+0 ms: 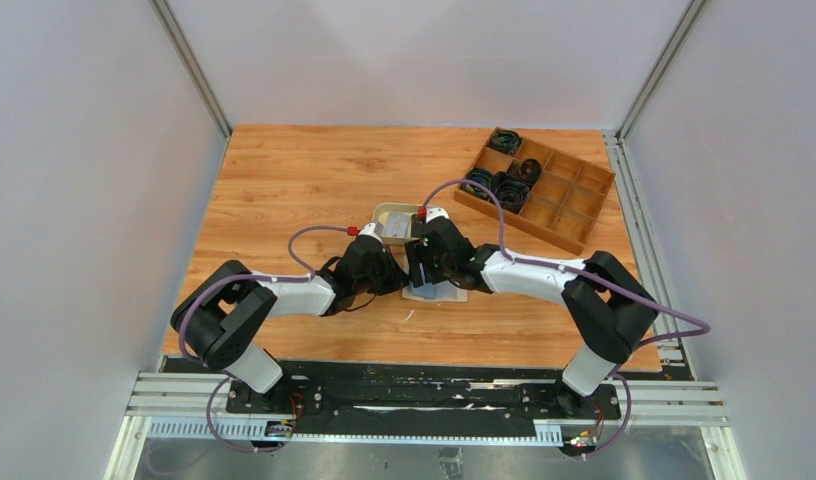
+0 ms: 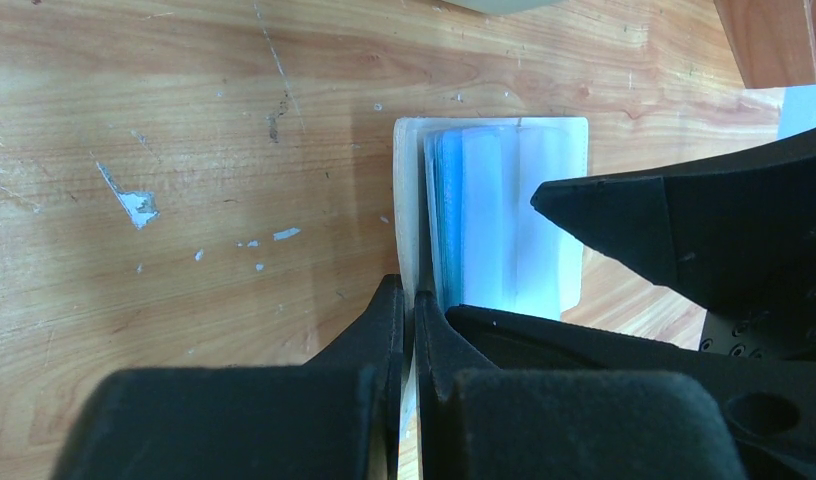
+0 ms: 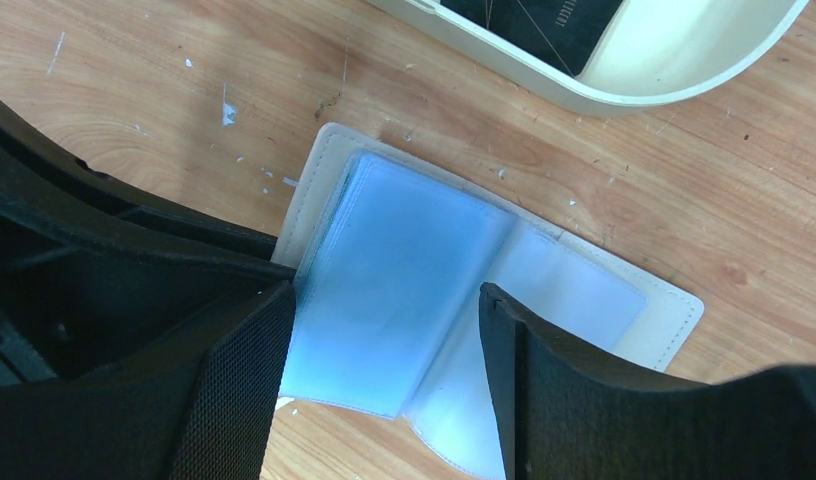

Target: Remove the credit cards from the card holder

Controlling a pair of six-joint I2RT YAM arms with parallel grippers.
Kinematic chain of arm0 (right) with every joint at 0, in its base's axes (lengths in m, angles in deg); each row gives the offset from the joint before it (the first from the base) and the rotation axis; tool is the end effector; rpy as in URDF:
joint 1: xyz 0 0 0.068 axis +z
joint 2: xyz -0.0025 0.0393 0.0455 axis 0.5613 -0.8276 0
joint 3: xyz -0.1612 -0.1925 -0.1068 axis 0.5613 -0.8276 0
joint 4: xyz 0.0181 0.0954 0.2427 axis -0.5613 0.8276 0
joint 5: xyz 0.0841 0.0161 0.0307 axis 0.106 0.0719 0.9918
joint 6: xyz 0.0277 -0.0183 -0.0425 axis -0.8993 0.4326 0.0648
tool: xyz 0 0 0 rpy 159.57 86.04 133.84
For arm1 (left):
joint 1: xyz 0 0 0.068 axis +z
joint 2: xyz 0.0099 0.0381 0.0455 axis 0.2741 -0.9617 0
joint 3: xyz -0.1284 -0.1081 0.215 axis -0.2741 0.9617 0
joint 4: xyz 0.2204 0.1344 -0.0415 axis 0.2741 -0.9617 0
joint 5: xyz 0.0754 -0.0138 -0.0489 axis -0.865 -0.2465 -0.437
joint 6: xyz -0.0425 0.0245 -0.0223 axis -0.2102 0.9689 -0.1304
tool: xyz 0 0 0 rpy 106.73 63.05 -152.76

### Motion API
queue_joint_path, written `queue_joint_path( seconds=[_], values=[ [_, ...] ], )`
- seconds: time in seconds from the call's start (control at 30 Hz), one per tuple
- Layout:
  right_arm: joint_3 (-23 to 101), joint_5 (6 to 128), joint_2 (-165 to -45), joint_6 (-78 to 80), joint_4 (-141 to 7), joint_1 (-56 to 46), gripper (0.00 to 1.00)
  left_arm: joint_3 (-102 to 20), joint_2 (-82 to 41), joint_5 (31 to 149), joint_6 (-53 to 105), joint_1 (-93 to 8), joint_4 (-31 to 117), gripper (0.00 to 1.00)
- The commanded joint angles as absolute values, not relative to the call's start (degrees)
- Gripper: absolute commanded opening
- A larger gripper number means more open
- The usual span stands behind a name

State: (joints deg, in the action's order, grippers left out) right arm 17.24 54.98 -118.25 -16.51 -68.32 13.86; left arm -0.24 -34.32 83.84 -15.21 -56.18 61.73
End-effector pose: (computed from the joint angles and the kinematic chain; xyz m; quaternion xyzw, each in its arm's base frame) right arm 0.2357 0.2576 0.1927 -0.1697 0.8899 0.2191 0.3624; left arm 0.2172 -0.1856 0.1385 -0.0911 0.8879 -0.3394 0.2967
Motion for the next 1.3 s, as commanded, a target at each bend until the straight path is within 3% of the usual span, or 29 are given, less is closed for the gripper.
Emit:
queue_joint_path(
  seconds=[0.0, 0.63, 1.27],
  values=[
    [18.72, 52.00, -120.07, -15.07, -65.62, 14.63, 0.71, -0.32, -33.86, 82.45, -13.09, -56.95, 58.00, 0.00],
    [14.37, 45.62, -117.96, -9.37, -59.58, 14.02, 0.72, -0.19, -33.84, 81.84, -12.76, -56.95, 57.21, 0.00],
    [19.67, 39.42, -118.18, -1.01, -57.27, 14.19, 0.75, -0.75, -34.69, 81.88, -11.82, -56.95, 56.12, 0.00]
  ],
)
